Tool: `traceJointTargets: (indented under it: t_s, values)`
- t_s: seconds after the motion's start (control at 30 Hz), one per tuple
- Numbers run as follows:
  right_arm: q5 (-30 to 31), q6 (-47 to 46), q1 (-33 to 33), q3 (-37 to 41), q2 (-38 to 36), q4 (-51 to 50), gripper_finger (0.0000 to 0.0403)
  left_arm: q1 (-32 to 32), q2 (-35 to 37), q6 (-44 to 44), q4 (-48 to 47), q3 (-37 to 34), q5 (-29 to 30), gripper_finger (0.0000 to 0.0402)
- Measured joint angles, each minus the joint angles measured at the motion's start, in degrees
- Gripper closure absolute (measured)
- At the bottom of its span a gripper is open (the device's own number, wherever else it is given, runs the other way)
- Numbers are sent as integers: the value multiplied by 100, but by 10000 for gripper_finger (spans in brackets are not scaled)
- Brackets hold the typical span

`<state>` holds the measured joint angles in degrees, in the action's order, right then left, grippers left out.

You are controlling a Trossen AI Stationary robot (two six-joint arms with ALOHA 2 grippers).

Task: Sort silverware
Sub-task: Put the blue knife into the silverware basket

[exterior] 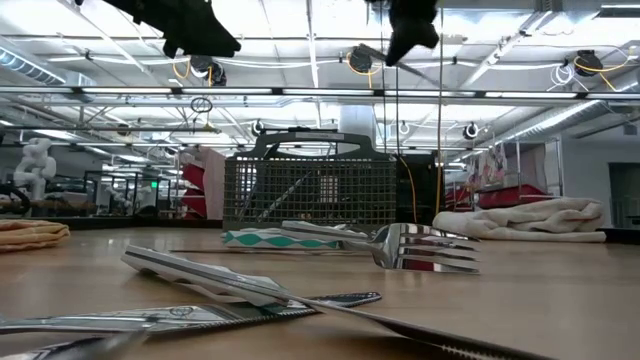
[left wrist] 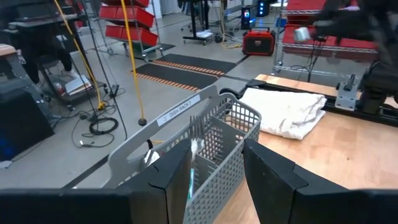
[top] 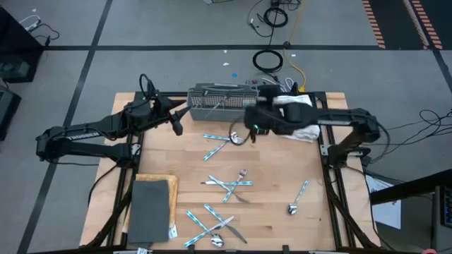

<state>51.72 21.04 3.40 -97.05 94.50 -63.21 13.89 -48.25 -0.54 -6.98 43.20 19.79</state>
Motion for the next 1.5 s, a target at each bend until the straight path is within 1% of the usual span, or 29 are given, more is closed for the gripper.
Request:
traceJointTargets:
  t_s: [0.1, 0.2, 0.27, 0.3, 0.47, 0.63, 0.77, 0.87, 1.0, 1.37, 1.43, 1.5]
  values:
    - [779, 1979, 191, -550, 545, -71, 403, 2, 1, 0, 0, 0, 44, 251]
    - [1615, 4003, 301, -843, 1053, -9, 403, 1, 0, 3, 0, 0, 70, 251]
    - [2011, 4906, 340, -860, 1328, 40, 403, 0, 2, 16, -2, 0, 70, 251]
    - [2092, 5113, 362, -860, 1440, 59, 403, 2, 0, 17, 0, 0, 70, 251]
    - [2195, 5286, 420, -855, 1872, 101, 402, 1, 2, 20, -2, 0, 72, 251]
    - [2172, 5329, 417, -855, 2124, 610, 402, 0, 2, 44, -2, 0, 139, 251]
    - [2113, 5972, 485, -864, 2339, 507, 402, 2, 0, 168, -2, 0, 243, 251]
    - [2046, 6152, 520, -857, 2473, 499, 402, 2, 0, 168, -7, 0, 264, 251]
    - [2038, 6129, 534, -866, 2616, 623, 402, 2, -2, 166, -1, 0, 299, 251]
    - [1991, 6044, 516, -864, 3003, 539, 402, 1, -4, 119, -5, -2, 304, 251]
    - [1871, 5957, 516, -864, 3002, 554, 402, 2, -4, 118, -6, -4, 303, 251]
    - [1709, 5718, 514, -864, 3001, 558, 393, 1, -4, 118, -5, -7, 303, 251]
